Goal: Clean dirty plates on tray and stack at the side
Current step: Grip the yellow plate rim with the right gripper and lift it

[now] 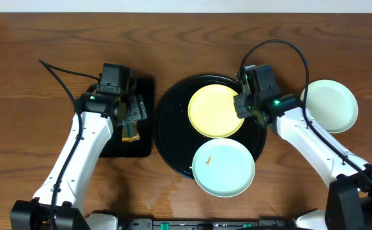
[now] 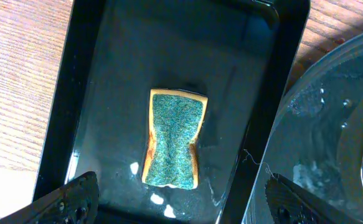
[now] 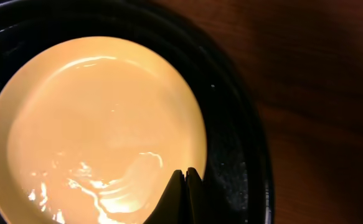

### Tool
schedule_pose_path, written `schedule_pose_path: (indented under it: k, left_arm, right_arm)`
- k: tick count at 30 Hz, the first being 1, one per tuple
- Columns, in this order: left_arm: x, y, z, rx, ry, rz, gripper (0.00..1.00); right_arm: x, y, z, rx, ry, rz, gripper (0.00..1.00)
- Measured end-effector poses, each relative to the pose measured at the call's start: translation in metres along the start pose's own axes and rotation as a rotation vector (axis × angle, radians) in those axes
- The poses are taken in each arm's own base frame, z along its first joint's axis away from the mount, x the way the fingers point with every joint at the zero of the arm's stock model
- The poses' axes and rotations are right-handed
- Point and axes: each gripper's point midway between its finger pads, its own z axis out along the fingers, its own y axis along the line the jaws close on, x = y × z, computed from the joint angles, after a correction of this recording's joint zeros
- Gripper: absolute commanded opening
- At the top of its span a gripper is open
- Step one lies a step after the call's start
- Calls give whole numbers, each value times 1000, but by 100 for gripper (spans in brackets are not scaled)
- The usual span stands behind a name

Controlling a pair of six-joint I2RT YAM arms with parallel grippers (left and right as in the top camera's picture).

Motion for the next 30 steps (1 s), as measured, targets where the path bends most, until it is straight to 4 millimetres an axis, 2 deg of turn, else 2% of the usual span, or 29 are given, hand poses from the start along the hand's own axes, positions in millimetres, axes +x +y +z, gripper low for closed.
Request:
schedule_pose_path:
  k: [2, 4, 6, 13, 15, 21, 25, 30]
  left_arm:
    - [0, 0, 0, 0, 0, 0, 86]
    - [0, 0, 0, 0, 0, 0, 86]
    - [0, 0, 0, 0, 0, 0, 86]
    - [0, 0, 0, 0, 0, 0, 87]
    - [0, 0, 0, 0, 0, 0, 86]
    - [0, 0, 0, 0, 1, 0, 86]
    - [0, 0, 0, 0, 1, 0, 87]
    - [0, 0, 0, 0, 1, 0, 86]
  right_arm:
    - [1, -4, 1, 8, 6, 9, 4]
    - [5, -10, 4, 13, 25, 37, 18]
    - [10, -16, 12, 4, 50, 56, 22]
    - [47, -32, 71, -141, 198, 189, 26]
    - [33, -33, 72, -229, 155, 231, 24]
    - [31, -19, 76, -448, 152, 303, 22]
    - [34, -9, 74, -506, 169, 309, 24]
    - [34, -7, 72, -521, 170, 310, 28]
